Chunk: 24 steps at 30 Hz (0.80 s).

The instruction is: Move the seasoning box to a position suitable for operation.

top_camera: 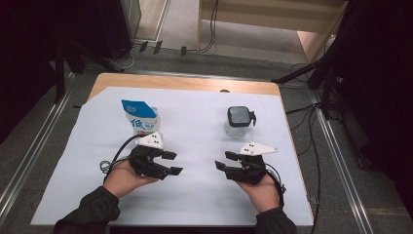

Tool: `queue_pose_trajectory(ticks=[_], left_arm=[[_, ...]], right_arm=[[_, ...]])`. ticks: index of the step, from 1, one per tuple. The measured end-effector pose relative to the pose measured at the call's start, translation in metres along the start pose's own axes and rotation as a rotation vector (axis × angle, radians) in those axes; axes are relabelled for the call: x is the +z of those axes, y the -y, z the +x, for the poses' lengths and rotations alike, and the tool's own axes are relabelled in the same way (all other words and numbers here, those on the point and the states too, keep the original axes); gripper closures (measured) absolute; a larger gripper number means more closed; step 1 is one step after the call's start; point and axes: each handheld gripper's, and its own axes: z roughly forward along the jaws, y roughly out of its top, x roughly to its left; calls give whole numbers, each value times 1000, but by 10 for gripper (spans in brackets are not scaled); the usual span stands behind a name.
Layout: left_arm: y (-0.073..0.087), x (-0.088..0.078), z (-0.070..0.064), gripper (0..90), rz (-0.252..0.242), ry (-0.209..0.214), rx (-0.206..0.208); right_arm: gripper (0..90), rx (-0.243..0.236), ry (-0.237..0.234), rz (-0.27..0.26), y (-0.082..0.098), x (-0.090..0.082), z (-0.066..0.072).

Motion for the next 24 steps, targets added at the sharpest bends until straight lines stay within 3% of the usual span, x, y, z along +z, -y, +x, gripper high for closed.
queue_pose_trajectory(ticks=[9,15,19,24], left_arm=[[1,-10,7,334,-8,-10,-13],[2,-19,10,279,-42,23,-38],[3,-23,12,265,-31,10,-44],[3,-27,14,206,-41,-5,-67]], right_arm=[[477,13,10,-25,0,-2,-1],[449,4,45,-37,-2,-3,-4],[377,30,104,-35,-1,-5,-10],[209,101,172,-58,-1,-4,-23]])
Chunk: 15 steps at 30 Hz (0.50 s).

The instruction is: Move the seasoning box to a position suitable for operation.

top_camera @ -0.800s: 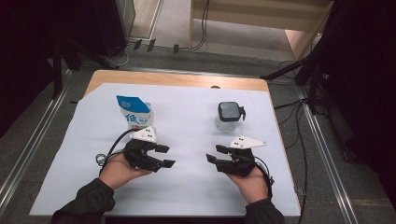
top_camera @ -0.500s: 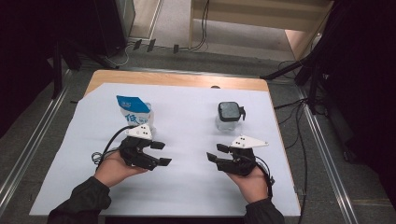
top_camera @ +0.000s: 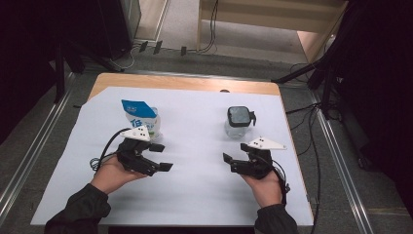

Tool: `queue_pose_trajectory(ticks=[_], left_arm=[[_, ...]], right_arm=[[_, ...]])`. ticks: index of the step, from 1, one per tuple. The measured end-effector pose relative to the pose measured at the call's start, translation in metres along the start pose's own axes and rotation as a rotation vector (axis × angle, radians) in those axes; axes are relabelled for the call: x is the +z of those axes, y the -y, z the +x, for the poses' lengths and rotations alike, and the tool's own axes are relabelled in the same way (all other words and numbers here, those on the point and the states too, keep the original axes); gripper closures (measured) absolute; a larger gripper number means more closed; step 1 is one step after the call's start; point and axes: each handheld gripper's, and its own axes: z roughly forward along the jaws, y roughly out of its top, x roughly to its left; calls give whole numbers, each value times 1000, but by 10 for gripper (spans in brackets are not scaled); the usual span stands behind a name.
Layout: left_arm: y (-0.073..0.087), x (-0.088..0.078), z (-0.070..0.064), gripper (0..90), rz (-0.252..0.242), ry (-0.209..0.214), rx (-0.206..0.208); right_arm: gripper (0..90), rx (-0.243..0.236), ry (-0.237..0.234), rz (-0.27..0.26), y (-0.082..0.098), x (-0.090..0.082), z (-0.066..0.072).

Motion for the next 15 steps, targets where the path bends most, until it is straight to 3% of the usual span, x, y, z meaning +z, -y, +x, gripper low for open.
queue_pose_trajectory(ticks=[4,7,11,15], left_arm=[[1,-3,-1,158,-1,5,1],[2,-6,-1,132,5,-11,2],[4,-12,-2,89,-6,-36,-16],[7,-16,-2,67,2,-50,-15]], right_arm=[[149,42,34,-8,-5,3,-7],[94,65,79,3,-8,8,-12],[0,78,94,-4,-13,12,-19],[0,88,125,-6,-18,20,-26]])
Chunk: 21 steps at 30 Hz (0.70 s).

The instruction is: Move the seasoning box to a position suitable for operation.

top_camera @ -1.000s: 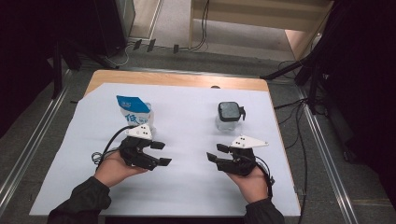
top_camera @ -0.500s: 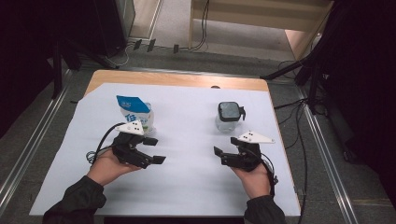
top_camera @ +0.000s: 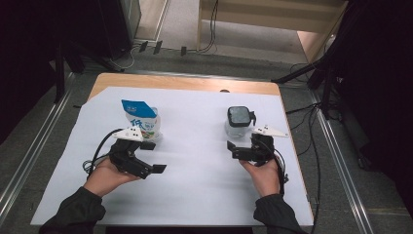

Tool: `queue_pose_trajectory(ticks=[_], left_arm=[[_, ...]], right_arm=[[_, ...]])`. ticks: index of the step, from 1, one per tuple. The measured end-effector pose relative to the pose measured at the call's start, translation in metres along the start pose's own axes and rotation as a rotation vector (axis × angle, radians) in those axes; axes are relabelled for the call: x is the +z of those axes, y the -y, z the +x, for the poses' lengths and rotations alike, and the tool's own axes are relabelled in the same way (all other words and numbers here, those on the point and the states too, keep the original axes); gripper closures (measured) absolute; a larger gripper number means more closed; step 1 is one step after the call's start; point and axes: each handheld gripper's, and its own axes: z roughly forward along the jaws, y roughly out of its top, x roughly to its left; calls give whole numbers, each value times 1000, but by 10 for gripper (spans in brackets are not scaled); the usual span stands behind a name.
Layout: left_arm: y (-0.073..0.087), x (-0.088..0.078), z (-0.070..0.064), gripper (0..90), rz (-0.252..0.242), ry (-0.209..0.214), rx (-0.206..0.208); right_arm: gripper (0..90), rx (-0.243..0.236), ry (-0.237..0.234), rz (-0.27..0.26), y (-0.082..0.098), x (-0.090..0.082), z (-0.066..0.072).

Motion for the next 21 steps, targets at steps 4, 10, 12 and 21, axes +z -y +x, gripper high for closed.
queue_pose_trajectory(ticks=[4,10,12,21], left_arm=[[3,-3,-1,68,1,-15,-2],[7,-8,-3,68,-11,-35,-4],[9,-8,-4,68,-14,-39,-7],[14,-9,-7,70,-6,-47,-20]], right_arm=[[0,16,28,10,-5,9,-6],[0,18,58,8,-11,20,-14],[0,13,84,14,-13,24,-15],[1,24,118,21,-19,43,-20]])
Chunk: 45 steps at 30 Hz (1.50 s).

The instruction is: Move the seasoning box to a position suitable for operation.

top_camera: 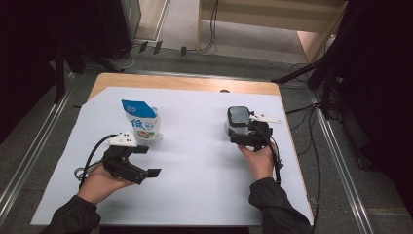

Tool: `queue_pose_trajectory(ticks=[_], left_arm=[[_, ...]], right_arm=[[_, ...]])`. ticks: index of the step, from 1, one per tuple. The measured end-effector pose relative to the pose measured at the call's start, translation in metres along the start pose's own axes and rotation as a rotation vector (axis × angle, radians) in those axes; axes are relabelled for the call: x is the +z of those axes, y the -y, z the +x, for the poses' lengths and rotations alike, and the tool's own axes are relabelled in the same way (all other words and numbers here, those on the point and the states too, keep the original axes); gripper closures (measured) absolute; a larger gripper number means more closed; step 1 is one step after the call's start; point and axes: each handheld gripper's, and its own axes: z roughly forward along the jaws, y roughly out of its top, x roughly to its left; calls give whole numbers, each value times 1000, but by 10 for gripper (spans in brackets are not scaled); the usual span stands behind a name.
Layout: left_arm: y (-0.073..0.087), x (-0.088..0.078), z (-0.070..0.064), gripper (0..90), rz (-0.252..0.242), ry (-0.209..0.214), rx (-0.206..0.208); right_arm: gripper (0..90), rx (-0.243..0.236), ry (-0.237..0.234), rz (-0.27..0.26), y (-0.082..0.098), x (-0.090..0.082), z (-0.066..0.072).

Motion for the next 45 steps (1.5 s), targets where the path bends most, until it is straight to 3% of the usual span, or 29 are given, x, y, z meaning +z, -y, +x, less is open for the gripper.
queue_pose_trajectory(ticks=[3,10,19,20,30,36,40,45], left_arm=[[1,0,1,76,-16,22,-44],[5,-2,0,76,-5,-19,-36],[10,-5,0,77,-2,-30,-50],[12,-5,-1,77,-5,-38,-53],[19,-9,0,77,-3,-43,-73],[20,-10,2,77,-8,-51,-80],[20,-11,2,79,-15,-50,-85],[19,-10,3,80,-6,-47,-81]], right_arm=[[5,7,2,2,-1,7,1],[35,8,27,1,-4,20,-1],[42,-1,53,24,-9,38,3],[59,23,48,19,-10,41,1],[79,47,65,2,-11,55,-1],[102,34,76,7,-11,55,0],[152,16,100,-24,-12,50,0],[155,10,89,-26,-11,49,-1]])
